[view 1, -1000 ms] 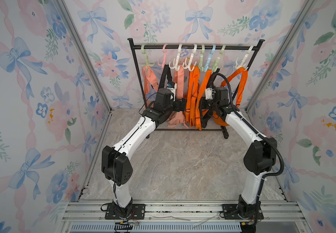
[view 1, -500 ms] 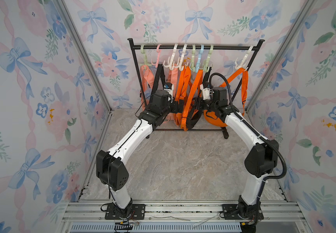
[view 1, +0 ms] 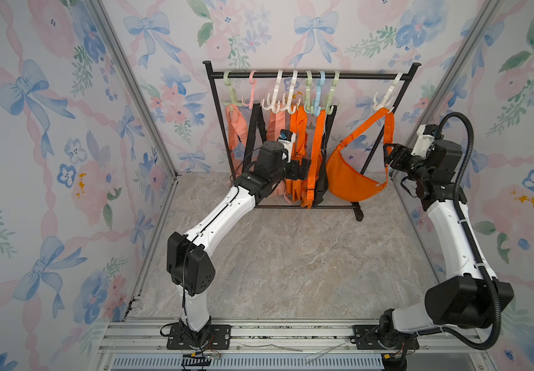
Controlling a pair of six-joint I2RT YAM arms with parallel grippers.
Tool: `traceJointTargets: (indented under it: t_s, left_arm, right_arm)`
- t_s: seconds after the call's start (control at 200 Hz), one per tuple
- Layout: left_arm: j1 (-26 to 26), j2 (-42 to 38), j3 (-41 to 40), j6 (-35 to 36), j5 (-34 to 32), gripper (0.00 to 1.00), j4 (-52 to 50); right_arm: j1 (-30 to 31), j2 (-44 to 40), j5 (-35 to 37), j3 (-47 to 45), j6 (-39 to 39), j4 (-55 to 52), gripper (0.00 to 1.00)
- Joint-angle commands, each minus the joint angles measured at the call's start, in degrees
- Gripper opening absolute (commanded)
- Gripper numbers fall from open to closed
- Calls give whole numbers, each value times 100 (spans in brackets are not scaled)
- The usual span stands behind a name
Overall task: Take the bag off the hook
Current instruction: Adjust the bag at the clothesline, then pick up the bag from the hook.
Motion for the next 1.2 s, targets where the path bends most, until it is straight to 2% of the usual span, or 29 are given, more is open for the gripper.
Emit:
traceJointTargets:
  t_s: [0.0, 0.185, 0.355, 0.585, 0.73, 0.85, 1.035, 1.195]
  left_arm:
    - [-67, 282, 317, 10, 327, 98, -156]
    - [-130, 571, 616, -108, 524, 98, -280]
    - [-164, 677, 807, -154, 665, 98, -374]
    - [-154, 695, 851, -81, 440, 98, -534]
    - [-134, 732, 893, -66, 391, 98, -585]
    - [-140, 776, 954, -49, 354, 98, -581]
    - [-142, 870, 1030, -31, 474, 98, -586]
    - [-139, 1003, 1157, -93, 661, 98, -578]
  right_arm:
    - [-307, 345, -345, 226, -165, -492, 78]
    - [-417, 1077, -590, 860, -564, -748, 74]
    - [-461, 1714, -911, 1569, -653, -807, 74]
    - [-451, 2677, -1140, 2684, -642, -1112, 70]
    - [-404, 3004, -1274, 3201, -688, -1435, 58]
    - [-309, 2752, -1274, 2836, -755, -1340, 45]
    - [-108, 1838, -972, 1402, -599, -542, 17]
    - [467, 1219, -961, 631, -452, -138, 13]
